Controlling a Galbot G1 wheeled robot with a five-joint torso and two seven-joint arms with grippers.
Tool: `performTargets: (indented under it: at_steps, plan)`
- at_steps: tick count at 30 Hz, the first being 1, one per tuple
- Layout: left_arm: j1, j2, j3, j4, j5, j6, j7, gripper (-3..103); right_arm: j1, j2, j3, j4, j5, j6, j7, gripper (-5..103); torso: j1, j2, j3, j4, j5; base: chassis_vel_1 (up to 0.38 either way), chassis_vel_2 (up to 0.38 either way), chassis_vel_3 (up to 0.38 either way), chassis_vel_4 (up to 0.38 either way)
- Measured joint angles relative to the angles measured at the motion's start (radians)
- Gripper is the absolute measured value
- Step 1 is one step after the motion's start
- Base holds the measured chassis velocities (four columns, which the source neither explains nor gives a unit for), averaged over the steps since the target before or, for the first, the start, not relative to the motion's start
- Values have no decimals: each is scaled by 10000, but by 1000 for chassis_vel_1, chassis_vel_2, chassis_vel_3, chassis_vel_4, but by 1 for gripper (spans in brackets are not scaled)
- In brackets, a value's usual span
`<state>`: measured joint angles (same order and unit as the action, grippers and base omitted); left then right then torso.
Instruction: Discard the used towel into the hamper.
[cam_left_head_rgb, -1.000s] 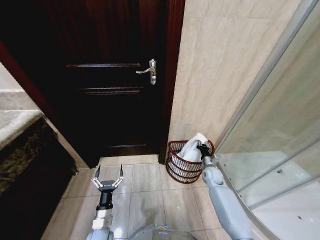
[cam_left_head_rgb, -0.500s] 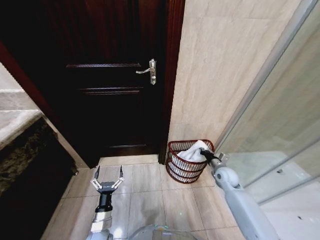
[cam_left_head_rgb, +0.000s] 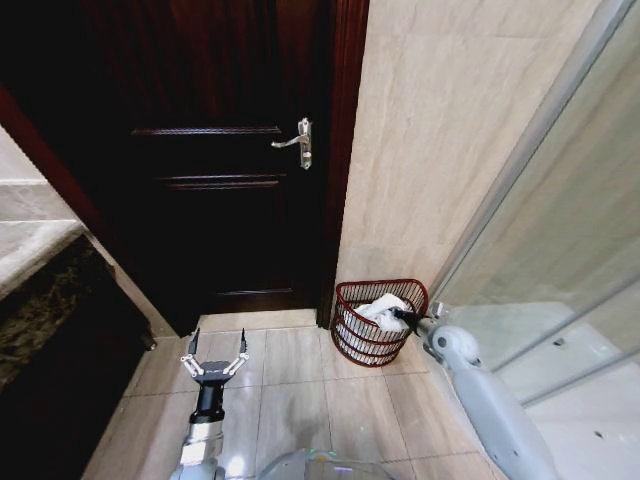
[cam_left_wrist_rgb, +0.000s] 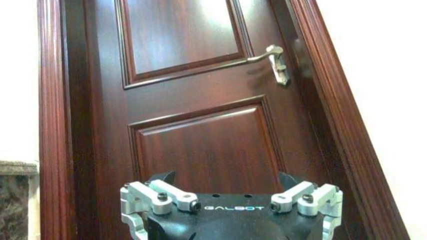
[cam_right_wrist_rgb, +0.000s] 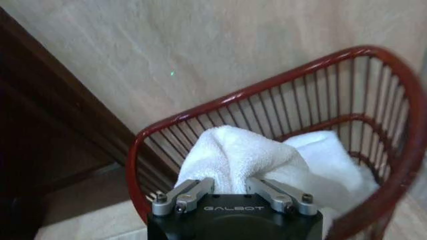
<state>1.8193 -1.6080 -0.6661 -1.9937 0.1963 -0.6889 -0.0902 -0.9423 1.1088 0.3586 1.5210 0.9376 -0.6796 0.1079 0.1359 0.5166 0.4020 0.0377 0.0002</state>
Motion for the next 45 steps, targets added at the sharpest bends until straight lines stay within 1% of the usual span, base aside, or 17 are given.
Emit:
performTargets:
  at_steps: [2, 8, 14, 15, 20, 21, 23, 25, 26, 27, 29, 32, 33, 35, 40, 41, 45]
  plan:
    - [-7, 0, -68, 10, -9, 0, -6, 100, 598, 67, -247, -633, 6, -329, -76, 8, 0, 0, 0, 0, -3, 0, 0, 0, 0]
    - [-58, 0, -148, 49, -73, 97, -16, 100, 1644, 156, -611, -1842, -199, -570, -278, 8, 1, 0, 0, 0, -2, 0, 0, 0, 0]
    - [-297, 0, -161, 216, -124, 262, -38, 100, 2516, 401, -837, -3250, -1146, -565, -864, 8, 1, 0, 1, 1, -2, 0, 0, 0, 0]
    - [-354, 0, -161, 246, -126, 314, -38, 100, 2614, 490, -854, -3608, -1657, -460, -1028, 8, 1, 0, 1, 1, -2, 0, 0, 0, 0]
    - [-521, 0, -132, 344, -112, 432, -34, 100, 2725, 660, -901, -4512, -2929, 127, -1314, 8, 1, 0, 1, -2, 0, 0, 0, 0, 0]
    - [-521, 0, -132, 344, -112, 432, -34, 100, 2725, 660, -901, -4512, -2929, 127, -1314, 8, 1, 0, 1, -2, 0, 0, 0, 0, 0]
    - [-613, -1, -106, 395, -69, 497, -21, 100, 2813, 710, -978, -4850, -3357, 726, -1205, 4, 1, 0, 1, -2, 0, 0, 0, 0, 0]
    - [-645, 0, -94, 398, -55, 542, -13, 100, 2847, 714, -1010, -4896, -3437, 902, -1138, 7, 1, 0, 1, 0, -1, 0, 0, 0, 0]
    - [-681, 0, -74, 400, -37, 599, -2, 100, 2859, 685, -1027, -4842, -3433, 1015, -1100, 13, 1, 0, 1, 2, 0, 0, 0, 0, 0]
    - [-681, 0, -74, 400, -37, 599, -2, 100, 2859, 685, -1027, -4842, -3433, 1015, -1100, 13, 1, 0, 1, 2, 0, 0, 0, 0, 0]
    - [-761, 0, -33, 409, 12, 699, 18, 100, 2774, 542, -1034, -4327, -3148, 963, -1013, 23, 1, 0, -1, 2, -4, 0, 0, 0, 0]
    - [-832, 0, -6, 414, 29, 791, 34, 100, 2606, 402, -1050, -3877, -3029, 948, -974, 28, 1, 0, -1, 1, -2, 0, 0, 0, 0]
    - [-901, 0, 7, 418, 42, 856, 69, 100, 2449, 266, -1045, -3453, -2999, 946, -971, 39, 1, 0, -1, -1, 2, 0, 0, 0, 0]
    - [-939, 0, 13, 419, 46, 885, 102, 100, 2368, 191, -1022, -3232, -2990, 947, -968, 39, 1, 0, -1, -1, -1, 0, 0, 0, 0]
    - [-1024, 0, 22, 459, 47, 963, 165, 100, 1820, -386, -782, -2042, -2891, 968, -974, 61, 1, 0, -1, -2, -2, 0, 0, 0, 0]
    - [-1024, 0, 22, 459, 47, 963, 165, 100, 1820, -386, -782, -2042, -2891, 968, -974, 61, 1, 0, -1, -2, -2, 0, 0, 0, 0]
    - [-977, 0, 24, 487, 10, 905, 167, 100, 1424, -825, -584, -1256, -2810, 1002, -927, 83, 0, 1, -1, 0, -2, 0, 0, 0, 0]
